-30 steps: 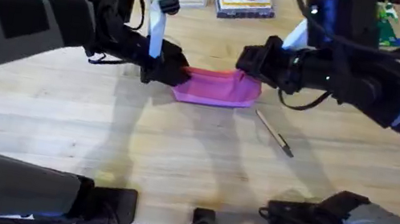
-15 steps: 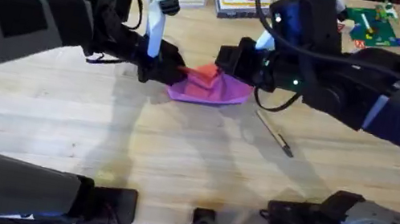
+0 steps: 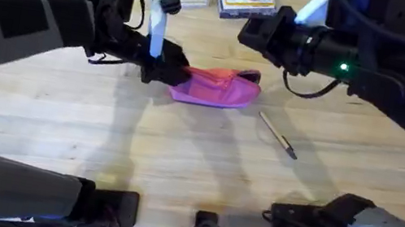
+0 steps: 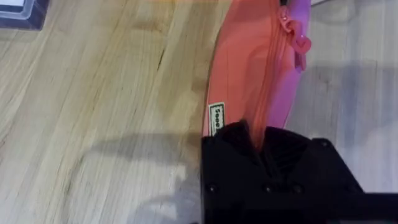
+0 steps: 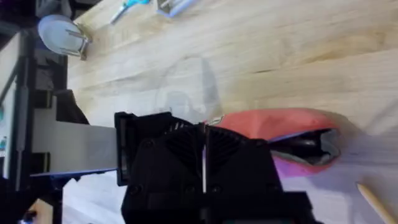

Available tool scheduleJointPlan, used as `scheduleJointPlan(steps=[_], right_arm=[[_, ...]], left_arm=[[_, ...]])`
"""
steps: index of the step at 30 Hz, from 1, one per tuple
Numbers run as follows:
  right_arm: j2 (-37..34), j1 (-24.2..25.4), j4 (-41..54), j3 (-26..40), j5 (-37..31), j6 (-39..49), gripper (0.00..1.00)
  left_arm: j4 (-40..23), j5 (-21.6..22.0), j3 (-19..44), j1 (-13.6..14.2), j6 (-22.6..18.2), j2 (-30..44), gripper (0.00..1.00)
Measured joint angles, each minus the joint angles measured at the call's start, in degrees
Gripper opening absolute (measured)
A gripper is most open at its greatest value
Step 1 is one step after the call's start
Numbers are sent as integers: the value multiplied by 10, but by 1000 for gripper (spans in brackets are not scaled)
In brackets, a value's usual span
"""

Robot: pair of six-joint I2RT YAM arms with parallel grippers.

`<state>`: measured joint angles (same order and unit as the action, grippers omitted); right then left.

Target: Unzip the bag, pick up the pens from the table one at a time and place them inside, then zip the bag closed.

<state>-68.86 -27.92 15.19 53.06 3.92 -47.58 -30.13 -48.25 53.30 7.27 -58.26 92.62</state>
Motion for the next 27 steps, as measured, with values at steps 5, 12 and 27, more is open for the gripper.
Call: scheduleJointPlan(steps=[5,12,27], right_arm=[[0,-4,41,7,-3,15,198],[0,-40,166,90,-46,77,997],[39,-74,222,110,-142,117,998]], left_arm=[[4,0,0,0,0,0,44],[4,0,0,0,0,0,44],[48,-28,0,-9,-1,0,43]])
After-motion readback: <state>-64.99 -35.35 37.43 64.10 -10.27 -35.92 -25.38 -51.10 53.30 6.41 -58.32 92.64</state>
